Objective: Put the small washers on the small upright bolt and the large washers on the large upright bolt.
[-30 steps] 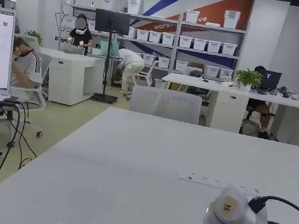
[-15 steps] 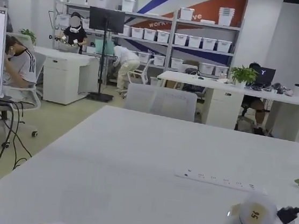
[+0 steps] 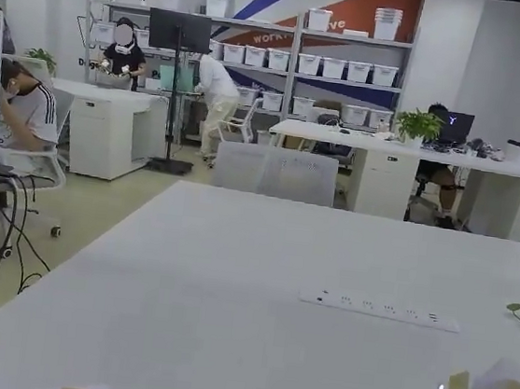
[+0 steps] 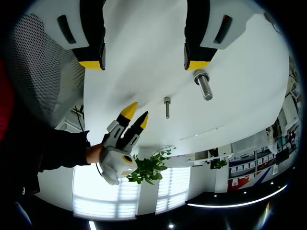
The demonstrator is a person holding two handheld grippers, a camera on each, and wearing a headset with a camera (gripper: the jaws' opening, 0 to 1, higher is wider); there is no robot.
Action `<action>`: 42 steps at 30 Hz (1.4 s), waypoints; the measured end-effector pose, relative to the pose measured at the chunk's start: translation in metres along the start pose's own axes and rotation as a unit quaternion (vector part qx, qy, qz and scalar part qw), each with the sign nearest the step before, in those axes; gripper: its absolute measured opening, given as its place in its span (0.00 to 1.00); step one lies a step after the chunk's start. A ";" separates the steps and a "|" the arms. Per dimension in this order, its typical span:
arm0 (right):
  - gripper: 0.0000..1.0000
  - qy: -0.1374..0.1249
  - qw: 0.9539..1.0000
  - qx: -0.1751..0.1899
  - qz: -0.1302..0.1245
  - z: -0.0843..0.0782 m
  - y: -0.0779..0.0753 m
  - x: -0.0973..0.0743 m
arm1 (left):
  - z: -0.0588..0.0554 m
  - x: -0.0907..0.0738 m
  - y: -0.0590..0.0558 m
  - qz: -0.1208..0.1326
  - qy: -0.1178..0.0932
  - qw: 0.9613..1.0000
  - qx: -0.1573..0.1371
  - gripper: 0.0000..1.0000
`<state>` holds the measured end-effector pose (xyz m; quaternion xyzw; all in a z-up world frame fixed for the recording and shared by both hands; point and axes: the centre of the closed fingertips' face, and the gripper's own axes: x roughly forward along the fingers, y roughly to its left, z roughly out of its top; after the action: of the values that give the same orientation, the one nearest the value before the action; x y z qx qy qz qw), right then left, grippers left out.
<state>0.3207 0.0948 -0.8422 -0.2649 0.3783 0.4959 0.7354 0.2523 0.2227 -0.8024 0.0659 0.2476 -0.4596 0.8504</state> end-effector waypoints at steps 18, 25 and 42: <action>0.32 -0.053 0.998 0.033 -0.013 0.001 0.008 -0.018 | -0.002 0.001 0.006 0.004 0.004 1.000 -0.008 0.67; 0.39 -0.088 0.995 0.045 -0.014 0.004 0.013 -0.025 | 0.001 -0.009 0.020 0.027 -0.008 0.999 -0.023 0.69; 0.91 -0.173 0.982 0.062 0.041 0.014 0.040 -0.032 | -0.003 -0.024 0.026 0.027 -0.011 0.999 -0.043 1.00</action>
<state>0.2808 0.1039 -0.8087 -0.1129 0.2858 0.5393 0.7840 0.2615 0.2568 -0.7969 0.0306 0.2561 -0.4264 0.8670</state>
